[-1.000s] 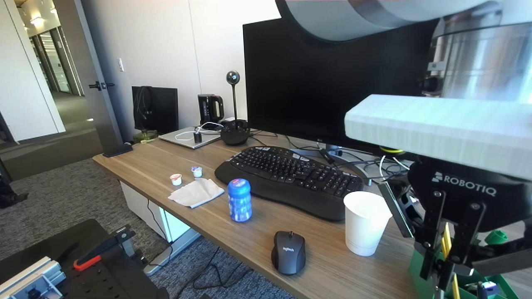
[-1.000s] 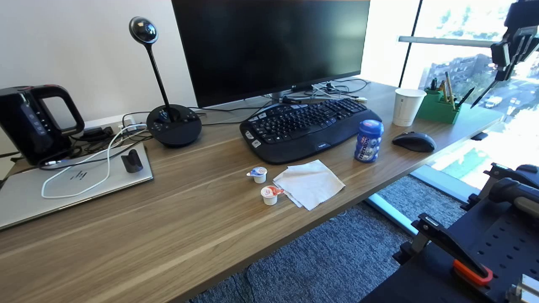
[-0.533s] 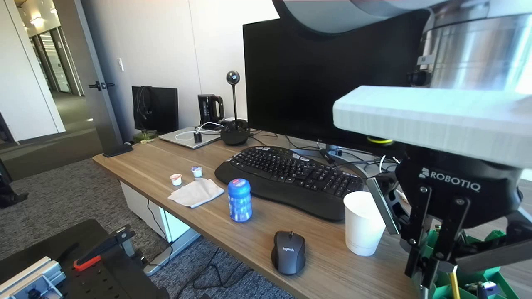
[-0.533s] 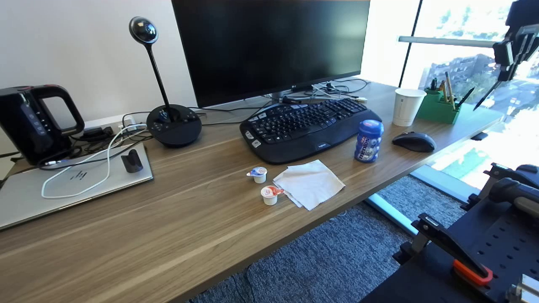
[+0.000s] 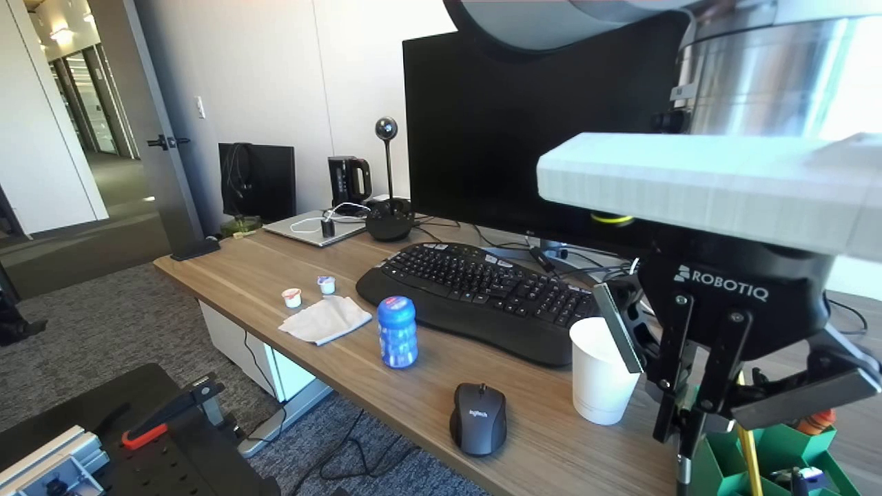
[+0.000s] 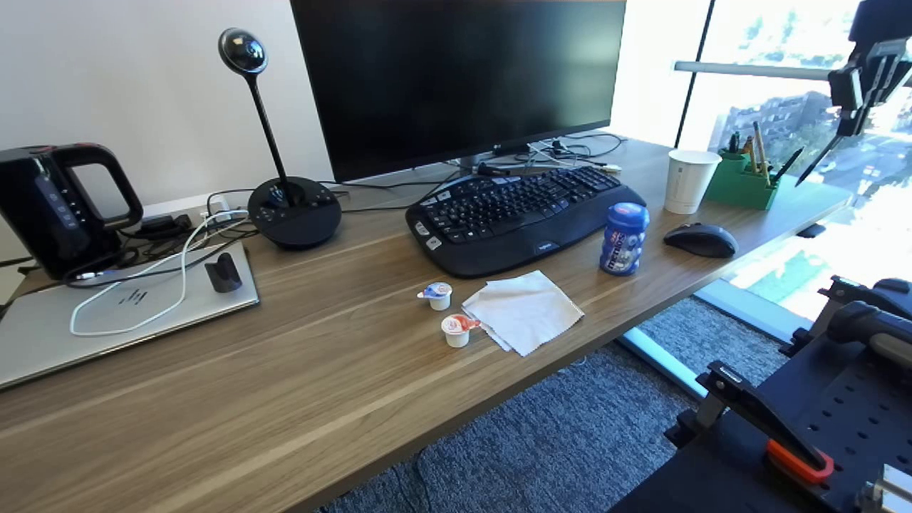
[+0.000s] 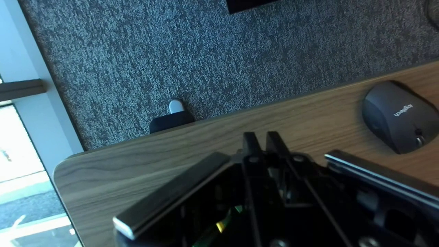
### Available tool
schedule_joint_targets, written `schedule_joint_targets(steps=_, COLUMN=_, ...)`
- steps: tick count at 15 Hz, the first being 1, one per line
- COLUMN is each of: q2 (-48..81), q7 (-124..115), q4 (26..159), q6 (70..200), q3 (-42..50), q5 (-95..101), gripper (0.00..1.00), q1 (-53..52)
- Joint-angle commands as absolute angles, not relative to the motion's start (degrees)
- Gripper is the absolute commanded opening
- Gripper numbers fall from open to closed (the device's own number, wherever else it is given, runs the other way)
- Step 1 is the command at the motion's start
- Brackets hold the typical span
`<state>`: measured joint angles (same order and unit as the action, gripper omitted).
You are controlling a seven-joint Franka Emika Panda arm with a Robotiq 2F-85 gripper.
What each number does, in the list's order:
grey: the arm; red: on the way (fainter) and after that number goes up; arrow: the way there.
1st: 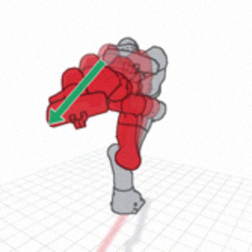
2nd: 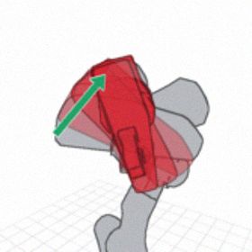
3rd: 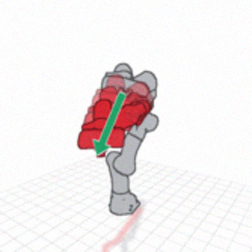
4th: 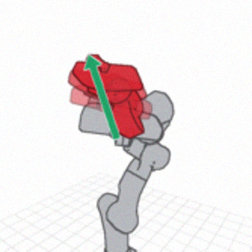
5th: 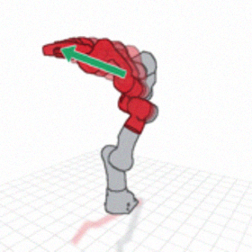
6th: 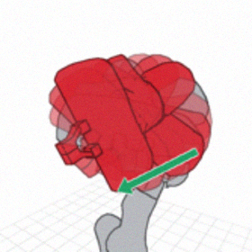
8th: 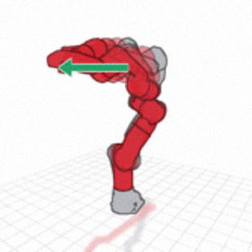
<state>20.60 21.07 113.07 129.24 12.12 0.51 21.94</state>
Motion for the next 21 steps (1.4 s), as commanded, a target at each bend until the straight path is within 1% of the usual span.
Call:
schedule_joint_targets(steps=1, q2=18.2, q7=20.8, q4=115.0, q6=128.2, q3=12.3, q5=1.3, gripper=0.03, q1=21.1)
schedule_joint_targets(steps=12, q2=14.0, q7=23.2, q4=118.7, q6=127.2, q3=11.9, q5=0.7, gripper=0.03, q1=20.1)
schedule_joint_targets(steps=16, q2=14.0, q7=24.4, q4=118.2, q6=126.0, q3=11.8, q5=-0.2, gripper=0.03, q1=20.1)
schedule_joint_targets(steps=21, q2=15.5, q7=28.0, q4=118.1, q6=129.7, q3=11.6, q5=-0.8, gripper=0.03, q1=20.6)
